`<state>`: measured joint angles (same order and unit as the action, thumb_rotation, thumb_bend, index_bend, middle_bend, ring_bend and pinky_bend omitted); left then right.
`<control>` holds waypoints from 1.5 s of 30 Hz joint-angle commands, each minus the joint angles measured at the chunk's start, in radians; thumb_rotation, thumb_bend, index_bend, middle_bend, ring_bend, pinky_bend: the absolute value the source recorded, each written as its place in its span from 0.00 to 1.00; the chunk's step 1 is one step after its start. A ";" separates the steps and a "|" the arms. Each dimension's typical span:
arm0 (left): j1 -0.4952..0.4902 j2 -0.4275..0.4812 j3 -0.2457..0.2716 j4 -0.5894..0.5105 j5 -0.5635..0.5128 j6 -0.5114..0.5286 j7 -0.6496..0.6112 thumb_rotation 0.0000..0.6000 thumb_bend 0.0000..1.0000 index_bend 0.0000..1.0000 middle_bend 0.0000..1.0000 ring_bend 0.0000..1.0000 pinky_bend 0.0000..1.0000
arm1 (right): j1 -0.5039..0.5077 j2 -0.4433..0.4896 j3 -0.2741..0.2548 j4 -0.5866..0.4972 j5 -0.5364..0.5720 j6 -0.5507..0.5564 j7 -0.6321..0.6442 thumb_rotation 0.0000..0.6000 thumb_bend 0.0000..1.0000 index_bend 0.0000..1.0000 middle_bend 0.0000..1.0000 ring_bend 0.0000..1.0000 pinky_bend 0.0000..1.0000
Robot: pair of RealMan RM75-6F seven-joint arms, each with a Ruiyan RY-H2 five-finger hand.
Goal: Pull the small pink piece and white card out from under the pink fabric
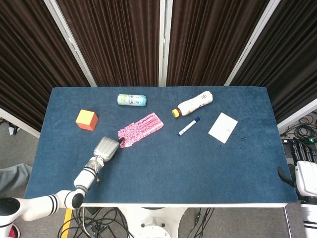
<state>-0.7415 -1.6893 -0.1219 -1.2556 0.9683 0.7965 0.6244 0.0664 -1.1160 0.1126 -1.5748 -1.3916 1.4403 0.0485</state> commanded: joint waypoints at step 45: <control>0.063 0.164 0.069 -0.104 -0.035 0.123 -0.072 1.00 0.60 0.17 0.98 0.95 0.96 | 0.015 -0.010 -0.004 -0.017 0.000 -0.012 -0.045 1.00 0.28 0.00 0.00 0.00 0.00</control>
<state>-0.6746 -1.5211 -0.0451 -1.3548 0.9226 0.9108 0.5598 0.0810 -1.1259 0.1083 -1.5920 -1.3914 1.4283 0.0039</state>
